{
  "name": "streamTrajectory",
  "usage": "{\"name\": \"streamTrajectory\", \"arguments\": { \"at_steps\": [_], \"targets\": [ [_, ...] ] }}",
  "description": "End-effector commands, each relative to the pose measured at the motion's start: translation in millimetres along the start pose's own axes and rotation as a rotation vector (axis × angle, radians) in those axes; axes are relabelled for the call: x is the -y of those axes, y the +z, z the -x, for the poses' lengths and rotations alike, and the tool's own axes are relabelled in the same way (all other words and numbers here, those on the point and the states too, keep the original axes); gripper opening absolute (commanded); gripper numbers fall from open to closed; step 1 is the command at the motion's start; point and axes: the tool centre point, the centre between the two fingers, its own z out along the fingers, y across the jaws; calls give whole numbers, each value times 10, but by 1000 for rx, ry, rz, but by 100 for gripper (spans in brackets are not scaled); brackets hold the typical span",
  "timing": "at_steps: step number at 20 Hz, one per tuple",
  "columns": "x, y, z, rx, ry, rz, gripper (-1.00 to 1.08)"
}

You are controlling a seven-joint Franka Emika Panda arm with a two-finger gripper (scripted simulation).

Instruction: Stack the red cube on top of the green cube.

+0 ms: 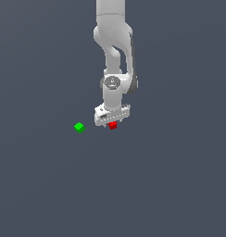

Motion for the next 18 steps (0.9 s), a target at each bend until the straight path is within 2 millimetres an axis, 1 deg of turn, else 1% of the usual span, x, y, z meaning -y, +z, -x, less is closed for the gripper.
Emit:
{"name": "streamTrajectory", "arguments": {
  "at_steps": [1, 5, 6, 18],
  "targets": [
    [-3, 73, -1, -1, -1, 0, 100],
    [-5, 112, -1, -1, -1, 1, 100],
    [-5, 112, -1, -1, -1, 1, -100],
    [-7, 98, 1, -1, -1, 1, -100]
  ]
}}
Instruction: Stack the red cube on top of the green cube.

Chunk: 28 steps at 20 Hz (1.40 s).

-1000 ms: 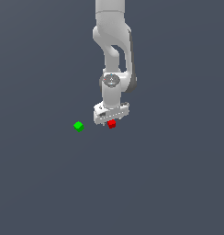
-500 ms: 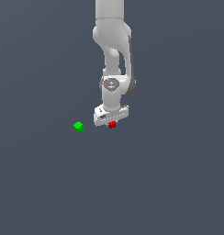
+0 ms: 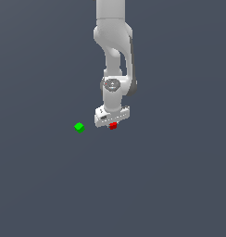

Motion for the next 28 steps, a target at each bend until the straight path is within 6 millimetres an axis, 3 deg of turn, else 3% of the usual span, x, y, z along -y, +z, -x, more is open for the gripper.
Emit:
{"name": "streamTrajectory", "arguments": {
  "at_steps": [1, 8, 20, 28],
  "targets": [
    [0, -19, -1, 0, 0, 0, -100],
    [1, -233, 5, 0, 0, 0, -100],
    [6, -882, 4, 0, -1, 0, -100],
    [2, -983, -6, -1, -1, 0, -100]
  ]
}}
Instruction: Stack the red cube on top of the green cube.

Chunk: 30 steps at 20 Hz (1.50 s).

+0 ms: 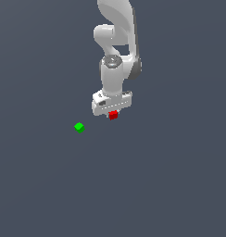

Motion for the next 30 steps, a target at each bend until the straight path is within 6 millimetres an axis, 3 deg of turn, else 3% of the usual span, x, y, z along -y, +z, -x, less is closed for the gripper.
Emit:
{"name": "streamTrajectory", "arguments": {
  "at_steps": [1, 5, 10, 23, 30],
  "targets": [
    [-4, 2, 2, 0, 0, 0, -100],
    [-80, 25, 26, 0, 0, 0, -100],
    [-319, 98, 97, 1, 0, 0, -100],
    [-1464, 447, 409, 1, 0, 1, -100],
    [-1820, 554, 485, 1, 0, 0, -100]
  ]
}}
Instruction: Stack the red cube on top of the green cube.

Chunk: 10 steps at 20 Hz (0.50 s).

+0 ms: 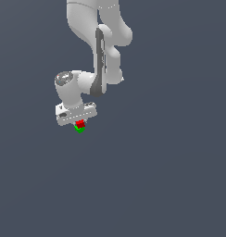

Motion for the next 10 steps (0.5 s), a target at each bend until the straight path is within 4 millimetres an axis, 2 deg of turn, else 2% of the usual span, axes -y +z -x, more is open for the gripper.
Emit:
{"name": "streamTrajectory", "arguments": {
  "at_steps": [1, 4, 5, 10],
  "targets": [
    [-82, 22, 10, -1, -2, 0, -100],
    [-112, 30, 15, -1, -2, 0, -100],
    [-112, 30, 15, -1, -2, 0, 100],
    [-112, 30, 15, -1, -2, 0, 100]
  ]
}}
